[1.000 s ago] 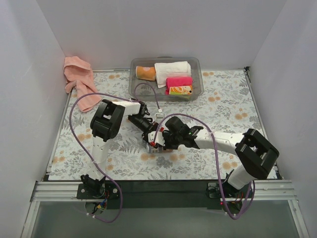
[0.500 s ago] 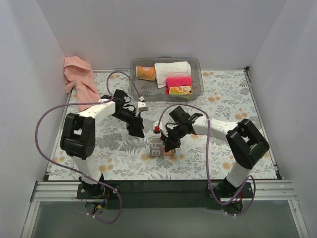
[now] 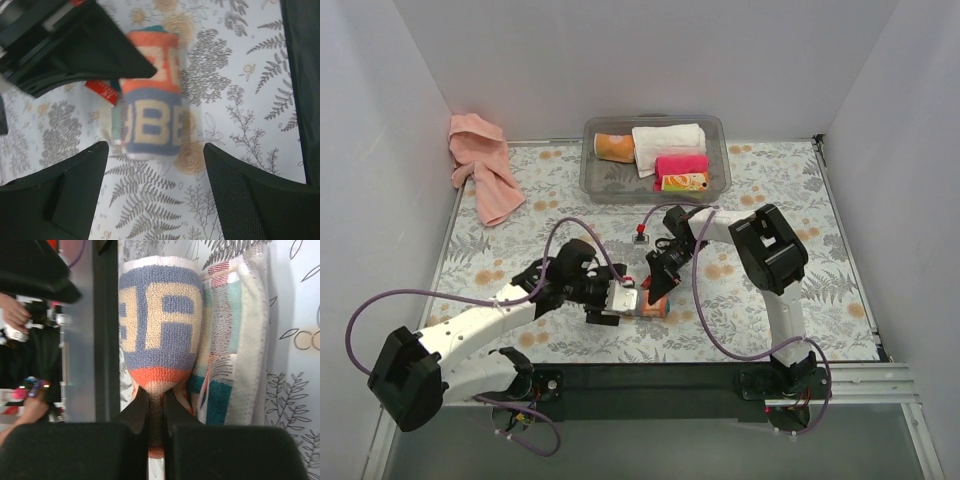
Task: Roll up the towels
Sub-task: Roll the towel
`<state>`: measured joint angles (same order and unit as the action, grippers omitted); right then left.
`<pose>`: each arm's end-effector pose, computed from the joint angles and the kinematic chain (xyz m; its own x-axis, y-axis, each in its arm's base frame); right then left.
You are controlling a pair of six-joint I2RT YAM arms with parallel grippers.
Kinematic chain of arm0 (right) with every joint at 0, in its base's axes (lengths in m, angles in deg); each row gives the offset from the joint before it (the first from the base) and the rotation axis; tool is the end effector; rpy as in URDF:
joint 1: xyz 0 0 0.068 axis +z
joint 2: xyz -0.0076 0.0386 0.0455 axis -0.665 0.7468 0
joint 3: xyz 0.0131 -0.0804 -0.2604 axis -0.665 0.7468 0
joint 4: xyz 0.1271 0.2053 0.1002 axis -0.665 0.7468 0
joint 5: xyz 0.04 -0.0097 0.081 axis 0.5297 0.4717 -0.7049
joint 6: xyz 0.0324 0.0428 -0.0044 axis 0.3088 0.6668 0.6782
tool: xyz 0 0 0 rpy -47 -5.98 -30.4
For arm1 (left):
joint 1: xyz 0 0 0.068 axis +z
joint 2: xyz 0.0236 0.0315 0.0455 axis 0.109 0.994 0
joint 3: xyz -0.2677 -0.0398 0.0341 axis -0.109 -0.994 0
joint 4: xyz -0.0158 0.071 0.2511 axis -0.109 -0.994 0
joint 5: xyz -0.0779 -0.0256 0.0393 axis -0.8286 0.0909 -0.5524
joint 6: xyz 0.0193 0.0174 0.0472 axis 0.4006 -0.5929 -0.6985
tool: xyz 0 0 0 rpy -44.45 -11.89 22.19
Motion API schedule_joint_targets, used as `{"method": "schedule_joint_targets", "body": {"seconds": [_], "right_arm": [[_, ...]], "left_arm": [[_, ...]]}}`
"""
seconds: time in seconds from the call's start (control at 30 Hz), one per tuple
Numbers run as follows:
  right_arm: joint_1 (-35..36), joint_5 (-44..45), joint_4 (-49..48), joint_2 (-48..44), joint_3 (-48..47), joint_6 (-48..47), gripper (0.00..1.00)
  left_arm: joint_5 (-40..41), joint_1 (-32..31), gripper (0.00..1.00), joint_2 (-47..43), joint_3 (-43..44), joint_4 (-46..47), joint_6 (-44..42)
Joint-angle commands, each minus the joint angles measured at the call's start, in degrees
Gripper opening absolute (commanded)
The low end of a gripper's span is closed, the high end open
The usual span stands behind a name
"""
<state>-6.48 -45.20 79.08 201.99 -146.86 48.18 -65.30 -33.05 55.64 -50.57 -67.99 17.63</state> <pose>0.2875 0.2414 0.1155 -0.5254 -0.6862 -0.5031 -0.6858 -0.0084 0.7277 0.1537 -0.1502 0.2208 -0.3528 0.5932 -0.7236 0.9325 0.2866 -0.2197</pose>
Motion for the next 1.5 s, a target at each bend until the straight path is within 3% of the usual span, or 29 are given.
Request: {"method": "schedule_joint_targets", "body": {"seconds": [0.0, 0.13, 0.3, 0.4, 0.6, 0.67, 0.8, 0.83, 0.9, 1.1, 1.27, 1.47], "right_arm": [[0.40, 4.30, 6.46, 5.40, 0.09, -4.49, 0.01], [0.04, 3.07, 7.86, 7.77, -0.87, -6.07, 0.01], [-0.57, 2.80, 8.22, 8.83, -1.22, -6.96, 0.01], [-1.10, 2.80, 8.31, 9.09, -1.66, -7.13, 0.01], [-1.80, 3.41, 8.31, 8.21, -2.46, -6.43, 0.02], [-2.06, 4.64, 8.39, 6.90, -3.07, -5.64, 0.11], [-5.83, 6.05, 8.31, 1.28, -3.51, -4.15, 0.45], [-6.72, 7.10, 8.31, -1.51, -3.60, -3.53, 0.48], [-9.26, 8.16, 8.22, -4.60, -3.95, -3.18, 0.57], [-14.63, 14.13, 6.29, -19.37, -2.38, -3.61, 0.58], [-14.29, 18.70, 2.34, -31.15, 3.25, -4.41, 0.57], [-7.70, 26.70, -7.67, -40.29, 13.52, -3.36, 0.56]], "left_arm": [[10.59, -6.03, 0.72, -0.14, -3.71, 9.58, -2.29], [16.92, -12.00, 0.72, 3.72, -5.12, 15.93, -4.40], [16.85, -14.21, 0.66, 10.40, -3.72, 17.52, -5.02], [15.71, -15.18, 0.49, 13.48, -3.37, 16.03, -5.81], [12.11, -15.18, 0.26, 16.90, -2.58, 9.79, -5.11], [10.35, -15.10, 0.17, 19.70, 0.48, 4.18, -3.09], [4.91, -13.17, 0.04, 23.14, 4.70, -4.18, 0.78], [3.42, -11.94, 0.03, 23.76, 5.33, -6.11, 2.09], [1.83, -10.27, 0.02, 25.17, 7.34, -7.79, 2.80], [-4.41, -2.97, 0.03, 34.04, 15.78, -17.62, 3.42], [-9.42, 0.28, 0.05, 44.57, 27.19, -25.28, 2.10], [-14.17, 3.71, 0.08, 56.01, 37.22, -32.49, 0.52]]}}
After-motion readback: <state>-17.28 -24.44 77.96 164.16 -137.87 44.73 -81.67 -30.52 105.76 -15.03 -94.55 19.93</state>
